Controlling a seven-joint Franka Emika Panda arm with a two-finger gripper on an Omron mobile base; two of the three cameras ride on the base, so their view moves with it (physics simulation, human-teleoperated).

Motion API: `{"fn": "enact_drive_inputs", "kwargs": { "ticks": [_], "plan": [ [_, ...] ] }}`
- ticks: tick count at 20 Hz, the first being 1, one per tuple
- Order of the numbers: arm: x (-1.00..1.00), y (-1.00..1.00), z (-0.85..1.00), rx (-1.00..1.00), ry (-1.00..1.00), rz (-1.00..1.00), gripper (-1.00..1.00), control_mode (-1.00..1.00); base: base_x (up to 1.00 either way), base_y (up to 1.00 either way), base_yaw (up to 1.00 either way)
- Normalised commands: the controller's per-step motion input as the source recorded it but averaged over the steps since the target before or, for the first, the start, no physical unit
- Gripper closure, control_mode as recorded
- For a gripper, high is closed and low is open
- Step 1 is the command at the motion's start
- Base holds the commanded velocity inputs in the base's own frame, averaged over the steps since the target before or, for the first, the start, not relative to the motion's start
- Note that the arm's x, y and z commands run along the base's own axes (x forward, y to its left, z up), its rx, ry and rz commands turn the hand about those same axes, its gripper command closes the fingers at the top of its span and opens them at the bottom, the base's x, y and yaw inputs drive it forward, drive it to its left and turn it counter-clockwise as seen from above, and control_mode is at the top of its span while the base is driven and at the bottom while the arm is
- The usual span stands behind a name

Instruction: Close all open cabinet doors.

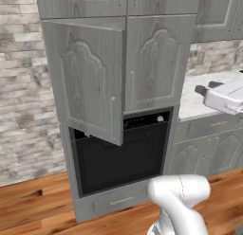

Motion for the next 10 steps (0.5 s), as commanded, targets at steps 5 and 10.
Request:
{"fn": "enact_drive_inputs", "kwargs": {
  "ticks": [5,10],
  "plan": [
    [0.2,0.65,0.0,-0.15,0.0,-0.3,-1.0,-1.0,0.0,0.0,0.0],
    [0.12,0.55,0.0,-0.12,0.0,-0.37,-1.0,-1.0,0.0,0.0,0.0]
  ]
}}
